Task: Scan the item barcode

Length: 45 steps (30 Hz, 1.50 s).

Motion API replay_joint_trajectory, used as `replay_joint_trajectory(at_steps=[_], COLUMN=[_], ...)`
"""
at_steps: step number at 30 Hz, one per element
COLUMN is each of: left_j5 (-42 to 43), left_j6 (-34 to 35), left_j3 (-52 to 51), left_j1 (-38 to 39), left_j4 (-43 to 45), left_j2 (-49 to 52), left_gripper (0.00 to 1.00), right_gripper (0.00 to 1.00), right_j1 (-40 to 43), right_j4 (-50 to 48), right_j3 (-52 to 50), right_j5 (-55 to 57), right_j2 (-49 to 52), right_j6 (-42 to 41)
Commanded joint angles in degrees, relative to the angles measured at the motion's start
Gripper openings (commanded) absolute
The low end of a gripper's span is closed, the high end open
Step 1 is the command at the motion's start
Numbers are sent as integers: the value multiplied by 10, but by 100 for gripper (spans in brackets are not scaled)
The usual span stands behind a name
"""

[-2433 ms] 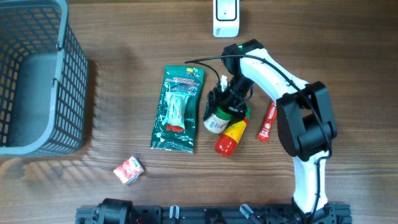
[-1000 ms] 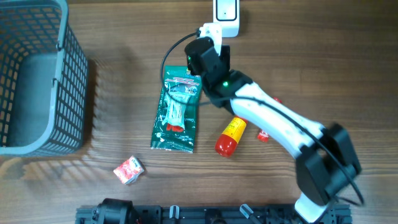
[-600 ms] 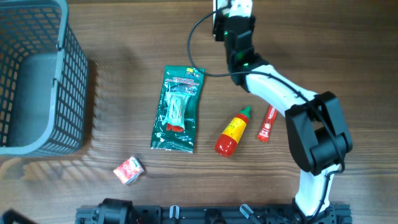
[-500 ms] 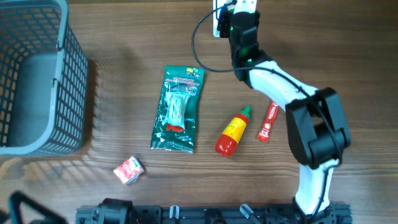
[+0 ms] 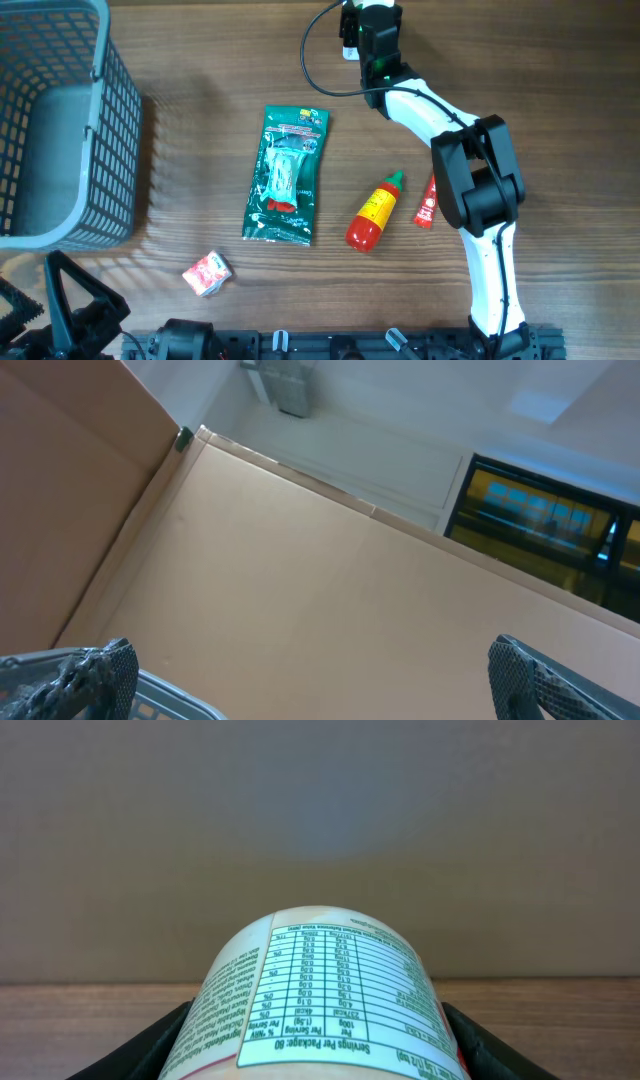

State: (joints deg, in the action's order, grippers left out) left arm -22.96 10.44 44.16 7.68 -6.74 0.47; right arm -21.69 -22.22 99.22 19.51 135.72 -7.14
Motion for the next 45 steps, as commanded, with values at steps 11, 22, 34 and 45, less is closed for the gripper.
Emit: replay_joint_trajectory(at_steps=[11,22,34,45], left_j5=[105,133,133,134], left_j6=[6,5,5,5], left_j3=[-49,-131,-132,-133], left_j1=[-4,-4,-4,-4], left_j4=[-7,-47,-126,-154], left_j2=[-2,-2,-1,-1], left_gripper=[100,100,100,100], right_gripper=[57,56,73,100], right_j1=[57,254,533,555], right_j4=[188,517,605,634], right_j3=[49,47,34,34], right_j5=[333,221,-99,-197], right_j2=[-49,-59,-49,-82], right_j6=[56,-118,-139,-245])
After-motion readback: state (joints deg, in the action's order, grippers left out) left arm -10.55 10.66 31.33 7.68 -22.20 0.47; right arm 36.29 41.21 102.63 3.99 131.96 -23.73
